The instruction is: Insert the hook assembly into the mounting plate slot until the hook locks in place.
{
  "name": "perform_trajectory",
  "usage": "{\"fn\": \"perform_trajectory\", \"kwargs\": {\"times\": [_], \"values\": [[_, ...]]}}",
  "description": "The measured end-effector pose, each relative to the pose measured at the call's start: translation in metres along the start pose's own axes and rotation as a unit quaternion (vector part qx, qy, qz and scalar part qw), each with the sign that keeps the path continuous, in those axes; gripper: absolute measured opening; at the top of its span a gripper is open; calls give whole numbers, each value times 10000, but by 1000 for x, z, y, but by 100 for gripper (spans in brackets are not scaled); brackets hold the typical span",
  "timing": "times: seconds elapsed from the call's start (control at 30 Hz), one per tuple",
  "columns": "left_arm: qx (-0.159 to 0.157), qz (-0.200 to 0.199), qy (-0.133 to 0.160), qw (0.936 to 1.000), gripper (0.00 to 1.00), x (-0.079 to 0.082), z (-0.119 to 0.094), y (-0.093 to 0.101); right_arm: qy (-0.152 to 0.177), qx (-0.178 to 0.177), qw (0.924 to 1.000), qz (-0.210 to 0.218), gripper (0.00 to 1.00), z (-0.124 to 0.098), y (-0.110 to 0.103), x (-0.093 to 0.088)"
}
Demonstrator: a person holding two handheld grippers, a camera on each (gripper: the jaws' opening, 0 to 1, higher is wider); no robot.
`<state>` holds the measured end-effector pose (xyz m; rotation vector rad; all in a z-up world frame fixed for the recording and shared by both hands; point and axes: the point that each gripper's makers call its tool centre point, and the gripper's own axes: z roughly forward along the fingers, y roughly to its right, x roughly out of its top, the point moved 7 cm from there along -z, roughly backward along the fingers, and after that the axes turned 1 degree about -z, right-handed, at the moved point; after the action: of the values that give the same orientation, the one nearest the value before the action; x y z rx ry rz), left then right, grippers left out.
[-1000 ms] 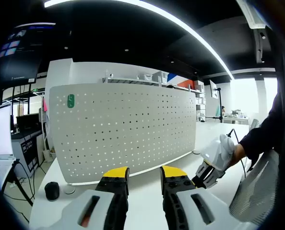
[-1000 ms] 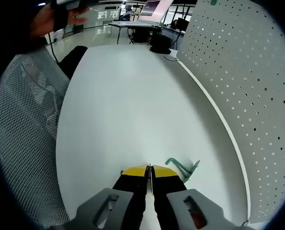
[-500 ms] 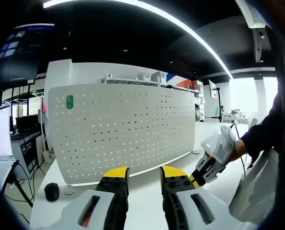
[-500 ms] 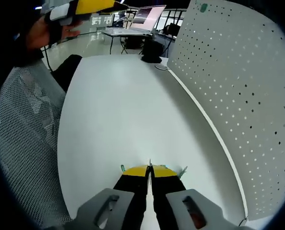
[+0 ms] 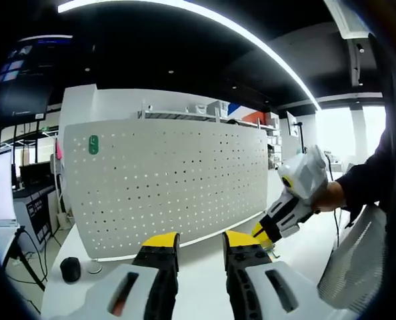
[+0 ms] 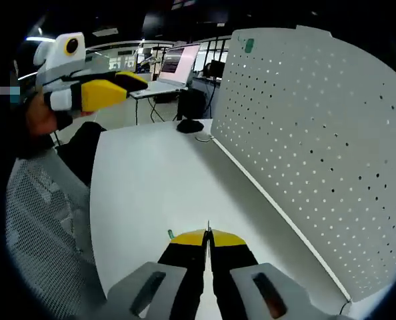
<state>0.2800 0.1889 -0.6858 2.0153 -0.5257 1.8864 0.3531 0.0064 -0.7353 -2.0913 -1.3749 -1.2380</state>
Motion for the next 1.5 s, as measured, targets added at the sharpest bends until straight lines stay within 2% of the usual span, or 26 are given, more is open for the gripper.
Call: {"fn": "perform_trajectory", "kwargs": {"times": [0.23, 0.4, 0.6, 0.8, 0.93, 1.5], "values": [[-187, 65, -16, 9998, 31, 0, 3, 7, 529, -161, 9984, 136, 0, -14, -6, 40], [-254, 93, -15, 9996, 32, 0, 4, 9, 888, -99, 9949, 463, 0, -21, -12, 61], [-305, 111, 24, 9995, 30, 2, 4, 11, 1089, -10, 9924, 576, 0, -21, -24, 79], [-357, 196, 35, 9992, 28, 2, 4, 14, 1170, 113, 9916, 544, 0, -20, -38, 90], [-352, 303, 156, 9988, 24, 5, 3, 15, 1195, 176, 9913, 532, 0, -21, -45, 94], [-204, 461, 400, 9979, 11, 12, -2, 13, 1393, 475, 9871, 637, 0, -26, -58, 112]]}}
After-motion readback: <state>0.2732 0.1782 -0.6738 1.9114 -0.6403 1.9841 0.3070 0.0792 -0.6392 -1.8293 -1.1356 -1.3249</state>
